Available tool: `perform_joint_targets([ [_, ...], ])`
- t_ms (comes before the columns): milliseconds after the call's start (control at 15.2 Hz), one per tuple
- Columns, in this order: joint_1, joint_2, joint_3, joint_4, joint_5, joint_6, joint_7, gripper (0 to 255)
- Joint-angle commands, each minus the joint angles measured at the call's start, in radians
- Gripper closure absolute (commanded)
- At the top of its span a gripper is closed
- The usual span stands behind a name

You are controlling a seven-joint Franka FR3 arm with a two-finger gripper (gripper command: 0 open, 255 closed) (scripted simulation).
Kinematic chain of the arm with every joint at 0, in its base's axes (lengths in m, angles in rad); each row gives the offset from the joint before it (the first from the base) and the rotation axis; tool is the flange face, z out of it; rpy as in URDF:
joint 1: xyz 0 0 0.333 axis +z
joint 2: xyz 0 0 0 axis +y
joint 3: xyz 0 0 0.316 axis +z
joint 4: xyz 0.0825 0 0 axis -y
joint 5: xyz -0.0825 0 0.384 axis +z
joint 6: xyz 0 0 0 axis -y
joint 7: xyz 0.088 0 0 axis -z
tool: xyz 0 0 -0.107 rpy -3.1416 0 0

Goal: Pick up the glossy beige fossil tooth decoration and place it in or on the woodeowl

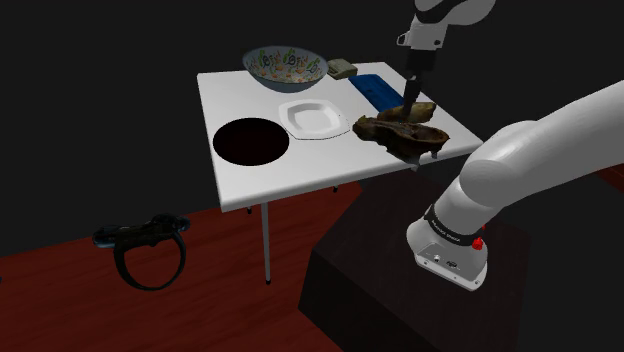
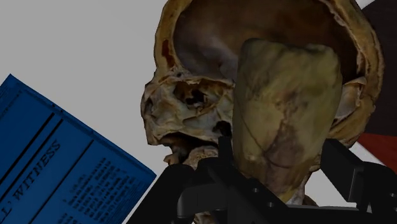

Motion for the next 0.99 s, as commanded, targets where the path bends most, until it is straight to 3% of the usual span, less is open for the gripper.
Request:
perform_joint_targets([
  [0, 0.001, 0.002, 0.000, -0.003, 0.000, 0.006, 0.000, 255],
  [330, 0.001, 0.002, 0.000, -0.003, 0.000, 0.006, 0.000, 255],
  [396, 0.001, 0.002, 0.000, -0.003, 0.000, 0.006, 0.000, 0],
  [726, 0.001, 0.002, 0.000, -0.003, 0.000, 0.006, 0.000, 0],
  [924, 0.007, 0.005, 0.009, 0.098, 0.012, -0.093, -0.003, 0],
])
